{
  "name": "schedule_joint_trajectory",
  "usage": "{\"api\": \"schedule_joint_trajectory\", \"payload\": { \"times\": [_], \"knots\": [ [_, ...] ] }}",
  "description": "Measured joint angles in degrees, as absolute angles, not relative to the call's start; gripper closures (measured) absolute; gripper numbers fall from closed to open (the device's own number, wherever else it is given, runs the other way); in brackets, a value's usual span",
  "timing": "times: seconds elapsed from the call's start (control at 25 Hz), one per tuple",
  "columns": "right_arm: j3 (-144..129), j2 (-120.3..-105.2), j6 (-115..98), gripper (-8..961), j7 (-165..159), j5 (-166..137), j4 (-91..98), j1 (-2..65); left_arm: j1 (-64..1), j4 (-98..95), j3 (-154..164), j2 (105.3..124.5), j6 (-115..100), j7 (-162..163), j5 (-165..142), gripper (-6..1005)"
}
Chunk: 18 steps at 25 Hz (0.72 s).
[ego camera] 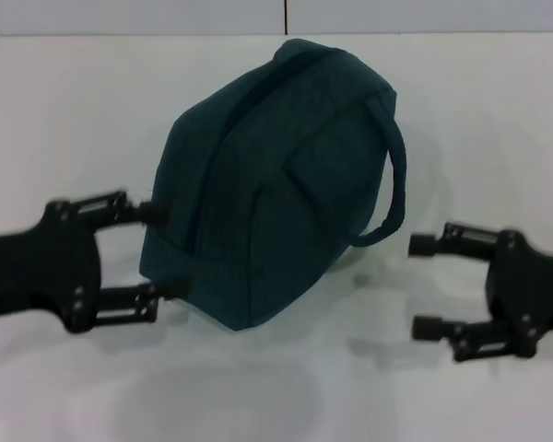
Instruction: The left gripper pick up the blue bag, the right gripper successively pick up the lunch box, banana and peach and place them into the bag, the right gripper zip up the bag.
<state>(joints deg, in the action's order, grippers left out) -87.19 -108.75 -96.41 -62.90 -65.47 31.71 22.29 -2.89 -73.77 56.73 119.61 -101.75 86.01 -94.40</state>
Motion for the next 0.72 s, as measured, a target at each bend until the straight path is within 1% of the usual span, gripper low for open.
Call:
{"api": "schedule_joint_trajectory", "payload": {
  "times": [0.08, 0.2, 0.24, 0.36, 0.52, 0.72],
  "knots": [
    [-87.2, -110.08, -94.4, 79, -61.5, -66.7, 31.0, 21.1, -2.9, -73.8, 56.7, 119.61, -101.7, 86.0, -94.4, 187],
    [-87.2, -112.27, -89.9, 81, -58.8, -67.7, 28.9, 19.7, -2.5, -60.5, 52.3, 119.52, -101.1, 76.6, -95.7, 183],
    [-87.2, -112.77, -88.5, 81, -58.3, -68.1, 28.1, 19.7, -3.4, -53.4, 48.4, 119.32, -101.0, 72.1, -97.3, 183],
    [-87.3, -114.06, -83.6, 81, -57.5, -69.2, 25.4, 19.9, -5.0, -47.0, 42.7, 119.23, -100.5, 67.7, -101.7, 183],
    [-87.6, -114.71, -79.9, 81, -56.9, -69.3, 23.7, 20.0, -6.8, -40.6, 35.6, 119.22, -98.6, 63.5, -109.5, 183],
    [-87.4, -114.82, -79.3, 81, -56.8, -69.4, 23.6, 19.7, -6.0, -39.3, 33.4, 119.28, -99.6, 62.0, -110.3, 183]
  ]
}}
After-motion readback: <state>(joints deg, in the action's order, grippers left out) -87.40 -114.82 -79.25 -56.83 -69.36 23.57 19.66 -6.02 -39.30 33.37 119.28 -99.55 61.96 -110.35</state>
